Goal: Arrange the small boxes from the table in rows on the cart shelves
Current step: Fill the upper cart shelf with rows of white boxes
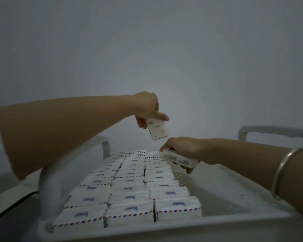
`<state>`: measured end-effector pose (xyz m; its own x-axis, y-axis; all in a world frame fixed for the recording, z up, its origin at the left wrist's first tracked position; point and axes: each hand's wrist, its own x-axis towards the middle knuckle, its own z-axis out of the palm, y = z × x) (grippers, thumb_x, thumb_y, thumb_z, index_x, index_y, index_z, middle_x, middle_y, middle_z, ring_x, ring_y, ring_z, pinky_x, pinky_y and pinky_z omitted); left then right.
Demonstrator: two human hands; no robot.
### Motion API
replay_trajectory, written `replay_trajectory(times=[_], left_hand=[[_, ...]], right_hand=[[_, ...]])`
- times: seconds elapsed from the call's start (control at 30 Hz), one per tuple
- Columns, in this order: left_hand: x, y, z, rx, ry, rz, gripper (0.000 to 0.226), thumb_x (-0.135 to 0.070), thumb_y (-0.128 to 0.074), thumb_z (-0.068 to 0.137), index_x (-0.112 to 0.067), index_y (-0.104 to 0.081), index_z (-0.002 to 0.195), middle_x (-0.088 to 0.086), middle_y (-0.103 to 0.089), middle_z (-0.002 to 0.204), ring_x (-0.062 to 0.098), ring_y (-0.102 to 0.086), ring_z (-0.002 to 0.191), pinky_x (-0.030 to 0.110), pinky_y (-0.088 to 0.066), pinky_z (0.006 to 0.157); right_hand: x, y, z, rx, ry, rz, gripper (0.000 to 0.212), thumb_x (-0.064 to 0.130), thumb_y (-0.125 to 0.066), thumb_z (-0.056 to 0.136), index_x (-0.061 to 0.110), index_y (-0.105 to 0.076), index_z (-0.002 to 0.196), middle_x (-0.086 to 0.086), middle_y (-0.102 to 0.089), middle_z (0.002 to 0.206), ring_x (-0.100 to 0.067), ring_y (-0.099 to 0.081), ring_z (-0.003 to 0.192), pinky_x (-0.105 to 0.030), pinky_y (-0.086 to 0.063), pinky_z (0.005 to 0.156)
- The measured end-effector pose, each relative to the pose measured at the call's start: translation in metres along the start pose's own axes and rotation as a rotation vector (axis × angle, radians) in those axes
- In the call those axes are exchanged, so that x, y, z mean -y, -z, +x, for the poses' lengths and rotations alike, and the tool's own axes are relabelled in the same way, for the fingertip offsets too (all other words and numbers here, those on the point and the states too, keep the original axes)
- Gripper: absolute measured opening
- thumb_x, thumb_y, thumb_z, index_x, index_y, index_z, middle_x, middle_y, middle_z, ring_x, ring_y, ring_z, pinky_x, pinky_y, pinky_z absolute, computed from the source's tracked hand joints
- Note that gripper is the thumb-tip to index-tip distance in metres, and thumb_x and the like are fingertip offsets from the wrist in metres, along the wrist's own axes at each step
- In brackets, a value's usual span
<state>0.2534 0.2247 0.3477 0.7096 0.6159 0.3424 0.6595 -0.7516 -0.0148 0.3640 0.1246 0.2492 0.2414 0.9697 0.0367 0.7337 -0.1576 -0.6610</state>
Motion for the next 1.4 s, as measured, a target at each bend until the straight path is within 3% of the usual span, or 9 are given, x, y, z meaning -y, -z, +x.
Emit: replay_trajectory(times=[0.17, 0.37, 0.5, 0.67, 0.77, 0.93, 1.13, 1.3, 1.4], left_hand=[[-0.004, -0.028, 0.009, 0.119, -0.049, 0.049, 0.055, -0.056, -0.06, 0.087, -0.003, -0.071, 0.092, 0.008, -0.073, 0.07, 0.018, -0.071, 0.057, 0.02, -0.056, 0.054], [-0.003, -0.026, 0.015, 0.165, -0.075, 0.004, 0.052, -0.056, -0.064, 0.083, -0.007, -0.073, 0.096, 0.008, -0.074, 0.08, 0.019, -0.072, 0.062, 0.022, -0.055, 0.053], [0.0, -0.024, 0.014, 0.171, -0.068, -0.029, 0.05, -0.055, -0.065, 0.083, -0.006, -0.073, 0.094, 0.007, -0.073, 0.078, 0.015, -0.07, 0.056, 0.024, -0.057, 0.056], [-0.001, -0.024, 0.015, 0.205, -0.083, -0.045, 0.049, -0.052, -0.063, 0.086, -0.005, -0.073, 0.096, 0.01, -0.073, 0.084, 0.014, -0.069, 0.058, 0.024, -0.057, 0.057], [-0.002, -0.025, 0.016, 0.211, -0.081, 0.002, 0.05, -0.053, -0.063, 0.086, -0.004, -0.072, 0.095, 0.01, -0.074, 0.084, 0.016, -0.07, 0.059, 0.024, -0.056, 0.055], [-0.002, -0.025, 0.014, 0.258, -0.048, 0.04, 0.049, -0.051, -0.061, 0.087, -0.004, -0.072, 0.097, 0.01, -0.074, 0.087, 0.015, -0.07, 0.061, 0.021, -0.054, 0.052], [-0.006, -0.029, 0.01, 0.287, -0.045, 0.076, 0.048, -0.051, -0.06, 0.088, -0.006, -0.072, 0.1, 0.009, -0.073, 0.086, 0.011, -0.069, 0.056, 0.021, -0.054, 0.053], [-0.012, -0.04, 0.0, 0.342, -0.032, 0.137, 0.051, -0.051, -0.055, 0.091, -0.003, -0.069, 0.091, 0.005, -0.069, 0.066, 0.008, -0.064, 0.044, 0.028, -0.059, 0.073], [-0.015, -0.04, -0.004, 0.366, 0.007, 0.143, 0.058, -0.059, -0.049, 0.09, -0.001, -0.058, 0.092, 0.008, -0.067, 0.083, 0.013, -0.068, 0.053, 0.028, -0.059, 0.063]], right_hand=[[-0.002, 0.0, 0.002, 0.018, -0.005, 0.026, 0.038, 0.035, -0.027, 0.101, 0.02, -0.059, 0.113, -0.009, -0.052, 0.087, -0.018, -0.052, 0.065, -0.029, -0.053, 0.057], [-0.002, 0.0, 0.003, -0.013, 0.061, -0.067, 0.035, 0.043, -0.03, 0.102, 0.034, -0.063, 0.095, -0.009, -0.062, 0.091, -0.018, -0.056, 0.071, -0.028, -0.05, 0.06], [0.002, 0.004, -0.001, -0.028, 0.071, -0.069, 0.036, 0.038, -0.033, 0.101, 0.027, -0.065, 0.115, -0.01, -0.066, 0.101, -0.02, -0.061, 0.078, -0.029, -0.055, 0.056], [0.006, 0.003, -0.004, -0.068, 0.017, 0.008, 0.027, 0.036, -0.039, 0.099, 0.026, -0.064, 0.097, -0.012, -0.065, 0.107, -0.024, -0.063, 0.084, -0.034, -0.061, 0.061], [0.004, 0.0, -0.006, -0.023, 0.011, 0.056, 0.029, 0.034, -0.039, 0.099, 0.025, -0.067, 0.106, -0.011, -0.063, 0.107, -0.023, -0.062, 0.087, -0.038, -0.061, 0.067], [0.004, -0.001, -0.014, -0.026, 0.054, 0.135, 0.03, 0.027, -0.039, 0.098, 0.022, -0.059, 0.119, -0.008, -0.062, 0.096, -0.016, -0.061, 0.077, -0.045, -0.061, 0.073], [0.006, -0.001, -0.019, -0.068, 0.051, 0.136, 0.011, 0.025, -0.039, 0.1, 0.02, -0.049, 0.1, -0.007, -0.065, 0.084, -0.014, -0.062, 0.061, -0.041, -0.061, 0.063], [0.003, 0.002, -0.021, -0.039, -0.04, 0.263, 0.025, 0.025, -0.036, 0.1, 0.011, -0.057, 0.096, -0.014, -0.071, 0.097, -0.018, -0.05, 0.055, -0.042, -0.061, 0.071], [0.003, 0.002, -0.022, -0.014, -0.064, 0.298, 0.028, 0.022, -0.036, 0.098, 0.006, -0.059, 0.102, -0.015, -0.07, 0.102, -0.016, -0.048, 0.049, -0.042, -0.061, 0.072]])
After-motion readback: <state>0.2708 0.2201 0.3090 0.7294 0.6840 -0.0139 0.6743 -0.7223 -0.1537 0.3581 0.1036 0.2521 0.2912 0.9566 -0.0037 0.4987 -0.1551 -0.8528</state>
